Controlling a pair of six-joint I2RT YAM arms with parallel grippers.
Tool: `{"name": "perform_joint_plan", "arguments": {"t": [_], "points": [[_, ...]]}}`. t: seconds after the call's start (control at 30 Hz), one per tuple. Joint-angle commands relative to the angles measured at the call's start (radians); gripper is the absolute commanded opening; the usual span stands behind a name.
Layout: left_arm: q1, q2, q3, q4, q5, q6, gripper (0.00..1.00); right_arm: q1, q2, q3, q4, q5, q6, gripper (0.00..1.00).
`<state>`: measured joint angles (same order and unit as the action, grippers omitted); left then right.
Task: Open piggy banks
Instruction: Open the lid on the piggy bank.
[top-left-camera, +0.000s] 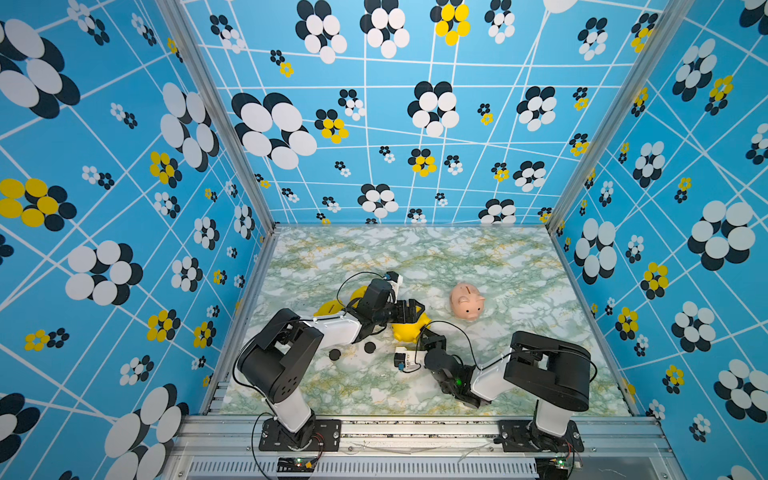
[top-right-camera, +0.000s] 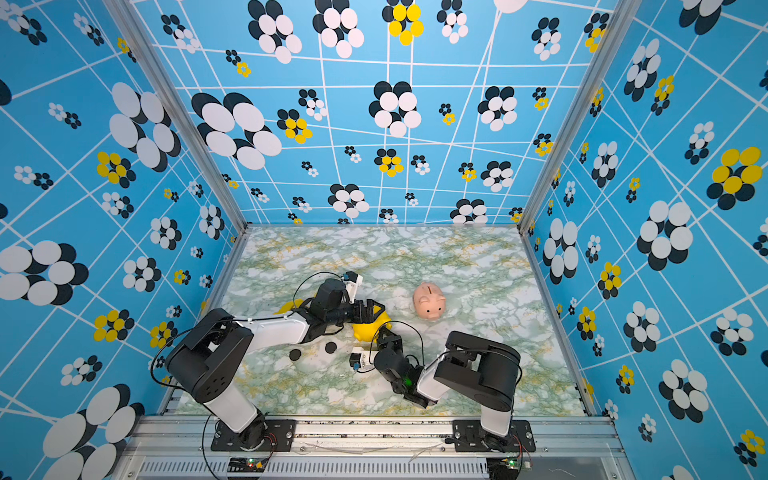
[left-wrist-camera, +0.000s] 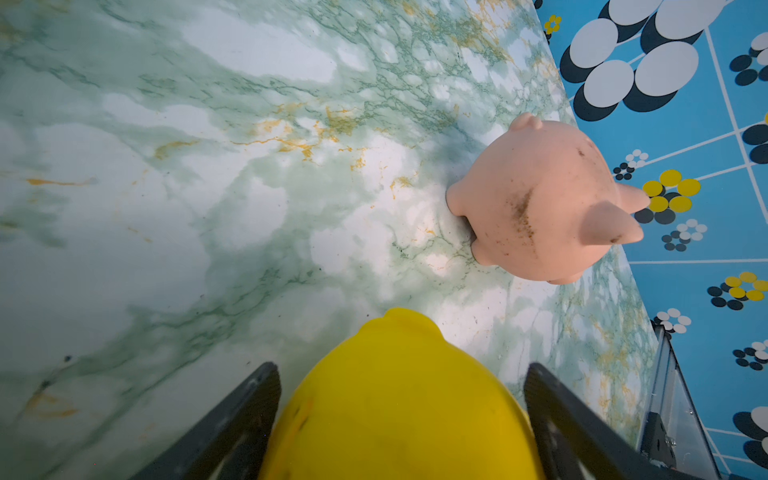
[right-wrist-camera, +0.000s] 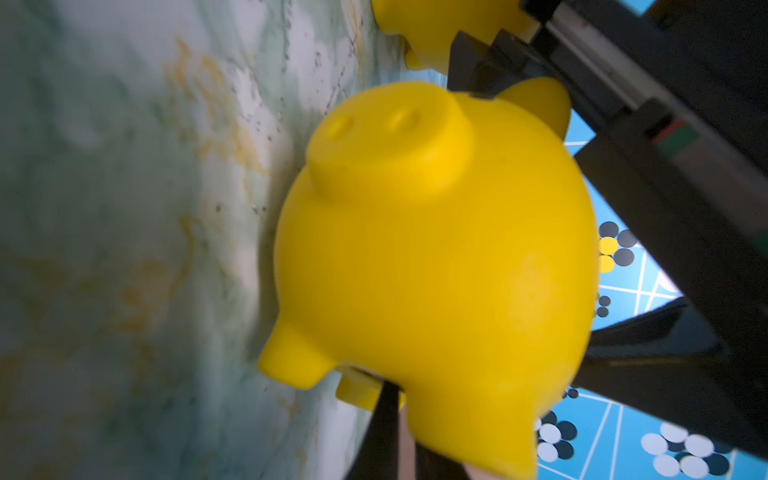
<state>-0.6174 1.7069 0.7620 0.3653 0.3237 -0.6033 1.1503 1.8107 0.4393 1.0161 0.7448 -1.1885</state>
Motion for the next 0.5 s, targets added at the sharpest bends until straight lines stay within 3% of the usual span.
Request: {"name": "perform_joint_plan", "arguments": {"t": [0.0,0.17,0.23,0.3,0.37,0.43,0.47], "points": [[-0.094,0.156,-0.094,-0.424,0.053,-0.021,0.93,0.029,-0.034,-0.002,-0.006,-0.368,0.094,0.46],[-0.091,0.148,-0.076,-0.476,0.012,-0.023,0.93,0.007,-0.126,-0.055,-0.034,-0.376,0.194,0.61],[-0.093,0.148,-0.068,-0.491,-0.010,-0.028,0.93,-0.026,-0.192,-0.105,0.028,-0.364,0.295,0.65],[-0.093,0.148,-0.060,-0.509,-0.033,-0.030,0.93,-0.066,-0.310,-0.140,-0.015,-0.374,0.415,0.70],[-0.093,0.148,-0.053,-0.527,-0.061,-0.032,0.93,-0.108,-0.443,-0.171,-0.096,-0.403,0.522,0.82],[-0.095,0.120,-0.045,-0.545,-0.092,-0.033,0.93,-0.138,-0.567,-0.201,-0.163,-0.394,0.586,0.84],[-0.096,0.116,-0.044,-0.550,-0.100,-0.033,0.93,-0.158,-0.623,-0.208,-0.213,-0.401,0.606,0.92]]}}
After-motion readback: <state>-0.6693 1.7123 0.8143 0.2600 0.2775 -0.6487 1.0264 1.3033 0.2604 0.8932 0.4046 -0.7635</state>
